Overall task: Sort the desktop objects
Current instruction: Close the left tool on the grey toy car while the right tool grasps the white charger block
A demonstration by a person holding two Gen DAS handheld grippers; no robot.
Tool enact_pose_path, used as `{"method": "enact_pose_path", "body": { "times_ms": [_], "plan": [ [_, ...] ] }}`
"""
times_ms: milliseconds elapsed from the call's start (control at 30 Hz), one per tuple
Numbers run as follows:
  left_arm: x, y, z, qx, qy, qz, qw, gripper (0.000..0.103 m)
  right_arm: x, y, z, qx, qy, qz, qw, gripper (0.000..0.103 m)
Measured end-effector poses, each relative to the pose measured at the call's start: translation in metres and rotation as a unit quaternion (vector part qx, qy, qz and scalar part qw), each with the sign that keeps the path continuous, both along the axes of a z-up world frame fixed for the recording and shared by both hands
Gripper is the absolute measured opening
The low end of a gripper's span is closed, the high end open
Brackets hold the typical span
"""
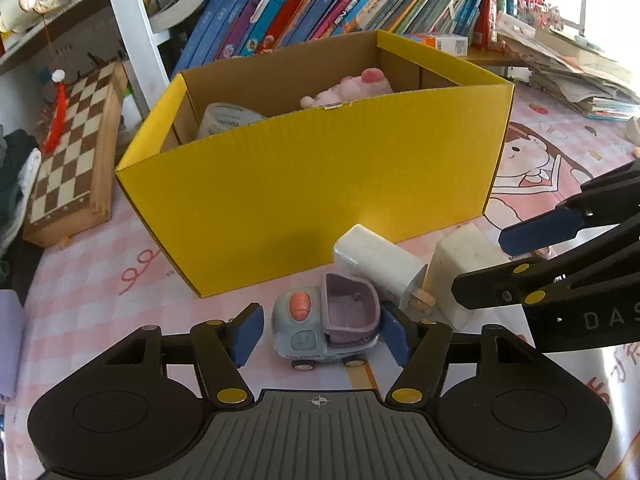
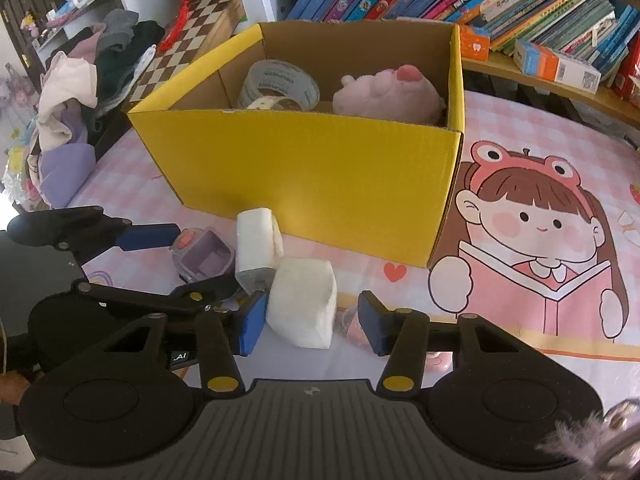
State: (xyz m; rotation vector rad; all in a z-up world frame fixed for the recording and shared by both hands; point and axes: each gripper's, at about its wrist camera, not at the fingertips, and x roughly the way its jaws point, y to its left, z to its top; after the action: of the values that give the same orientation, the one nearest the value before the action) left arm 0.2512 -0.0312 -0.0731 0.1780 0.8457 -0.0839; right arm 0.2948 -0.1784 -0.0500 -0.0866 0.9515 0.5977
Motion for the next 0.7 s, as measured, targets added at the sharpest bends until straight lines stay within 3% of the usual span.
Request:
{"method": "enact_pose_path", "body": {
  "times_ms": [133, 333, 700],
  "plan": [
    [0.005, 0.002, -0.004, -0.008, 0.006, 0.000, 1.0000, 0.065, 0.003, 0.000, -0.004, 0.003, 0.010, 0.001, 1.000, 0.045],
    [0.008, 0.005, -0.008, -0.016, 0.010, 0.000, 0.9998, 0.063, 0.003, 0.000, -0.006, 0.013, 0.020, 0.010, 1.000, 0.029],
    [-0.012, 0.023, 0.010, -0.044, -0.002, 0.031, 0.9986, 0.063, -0.011, -0.004, 0.003, 0.011, 0.010, 0.006, 1.000, 0.024]
  ]
}}
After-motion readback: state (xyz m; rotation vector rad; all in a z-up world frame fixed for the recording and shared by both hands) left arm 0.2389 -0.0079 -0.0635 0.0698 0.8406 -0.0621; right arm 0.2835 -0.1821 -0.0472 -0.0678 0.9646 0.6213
